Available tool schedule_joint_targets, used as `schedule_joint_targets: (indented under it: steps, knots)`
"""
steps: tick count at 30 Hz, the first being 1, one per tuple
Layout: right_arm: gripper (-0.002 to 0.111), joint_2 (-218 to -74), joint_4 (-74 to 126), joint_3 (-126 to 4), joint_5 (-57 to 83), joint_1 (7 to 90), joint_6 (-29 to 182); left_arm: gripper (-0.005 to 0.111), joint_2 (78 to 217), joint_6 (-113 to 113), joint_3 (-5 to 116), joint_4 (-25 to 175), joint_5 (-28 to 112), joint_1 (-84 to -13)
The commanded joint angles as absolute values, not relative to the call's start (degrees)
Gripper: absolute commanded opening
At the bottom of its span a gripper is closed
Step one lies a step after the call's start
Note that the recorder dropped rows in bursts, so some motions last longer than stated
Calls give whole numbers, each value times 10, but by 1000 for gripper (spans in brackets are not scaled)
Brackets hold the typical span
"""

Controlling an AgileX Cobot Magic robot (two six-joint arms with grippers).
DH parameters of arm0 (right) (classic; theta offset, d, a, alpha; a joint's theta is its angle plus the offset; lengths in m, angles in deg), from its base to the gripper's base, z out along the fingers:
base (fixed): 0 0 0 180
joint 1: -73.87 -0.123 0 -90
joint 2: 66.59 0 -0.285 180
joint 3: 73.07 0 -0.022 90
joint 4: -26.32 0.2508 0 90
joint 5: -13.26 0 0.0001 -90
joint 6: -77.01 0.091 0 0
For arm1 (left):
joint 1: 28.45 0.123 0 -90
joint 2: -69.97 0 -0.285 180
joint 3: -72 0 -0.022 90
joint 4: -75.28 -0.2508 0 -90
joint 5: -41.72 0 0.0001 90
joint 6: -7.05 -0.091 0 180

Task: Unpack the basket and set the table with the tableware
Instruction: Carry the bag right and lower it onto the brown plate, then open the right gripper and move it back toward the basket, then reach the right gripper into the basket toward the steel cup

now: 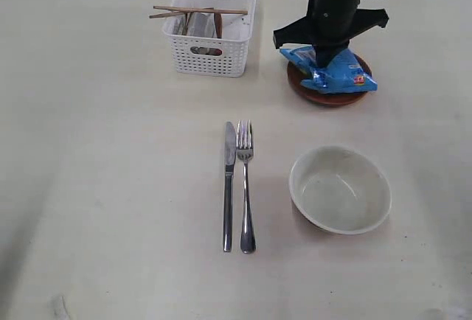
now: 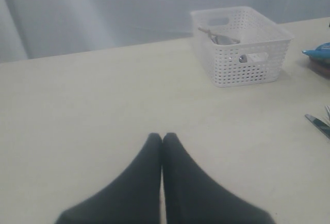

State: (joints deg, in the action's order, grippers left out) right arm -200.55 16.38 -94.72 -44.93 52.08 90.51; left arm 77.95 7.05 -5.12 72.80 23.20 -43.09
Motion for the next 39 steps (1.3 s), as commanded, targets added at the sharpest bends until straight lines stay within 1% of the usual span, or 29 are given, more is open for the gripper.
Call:
schedule_joint_targets:
  steps: [1,8,16,21,23,24,26,27,29,31,36,39]
  knots:
    - [0,-2007,157,-949,-441,526,907,0,778,71,-52,728,232,-435]
    - [0,-1999,159,-950,-457,526,907,0,778,71,-52,728,232,-435]
    - [0,-1914,194,-950,-461,526,896,0,778,71,-52,728,232,-435]
    - [0,-1855,307,-950,-455,526,853,0,778,71,-52,728,232,-435]
    - [1,-1843,396,-950,-448,526,787,0,778,71,-52,728,232,-435]
    - [5,-1842,439,-950,-445,524,750,0,778,71,-52,728,232,-435]
    - [18,-1842,489,-950,-445,510,667,0,778,71,-52,728,232,-435]
    - [25,-1843,491,-950,-447,500,647,0,778,71,-52,728,232,-435]
    - [44,-1847,485,-950,-449,475,617,0,778,71,-52,728,232,-435]
    - [54,-1853,457,-950,-442,449,611,0,778,71,-52,728,232,-435]
    - [55,-1871,359,-950,-395,380,610,0,778,71,-52,728,232,-435]
    - [55,-1889,322,-950,-360,359,602,0,778,71,-52,728,232,-435]
